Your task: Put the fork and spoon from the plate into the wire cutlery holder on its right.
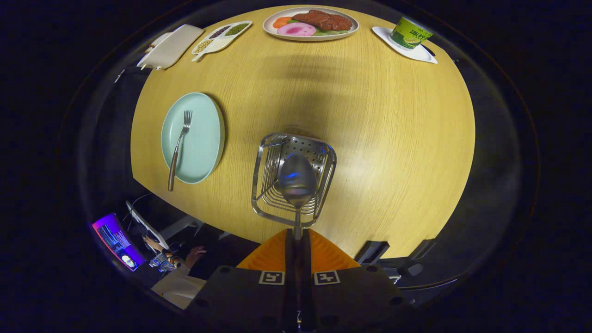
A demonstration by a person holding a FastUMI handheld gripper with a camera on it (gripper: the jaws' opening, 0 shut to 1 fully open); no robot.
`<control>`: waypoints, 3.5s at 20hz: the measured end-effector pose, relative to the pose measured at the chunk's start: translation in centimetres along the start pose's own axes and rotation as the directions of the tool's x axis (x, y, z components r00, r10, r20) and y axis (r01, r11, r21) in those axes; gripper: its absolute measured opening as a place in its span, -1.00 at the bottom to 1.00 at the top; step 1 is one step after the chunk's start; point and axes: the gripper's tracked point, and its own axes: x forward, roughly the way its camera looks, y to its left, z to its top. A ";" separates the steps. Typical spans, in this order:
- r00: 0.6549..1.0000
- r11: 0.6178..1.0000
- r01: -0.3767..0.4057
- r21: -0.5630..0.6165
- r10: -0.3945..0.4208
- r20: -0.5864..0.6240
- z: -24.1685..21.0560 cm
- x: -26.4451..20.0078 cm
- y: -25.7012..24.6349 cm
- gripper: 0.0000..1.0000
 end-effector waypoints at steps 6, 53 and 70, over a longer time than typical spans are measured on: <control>0.995 0.999 -0.027 0.030 0.030 -0.098 1.3 0.6 0.8 -0.84; 0.909 0.974 -0.112 0.199 0.019 0.417 9.3 9.1 25.1 0.99; 0.933 0.981 0.005 0.194 -0.074 0.351 9.8 12.0 24.3 -0.26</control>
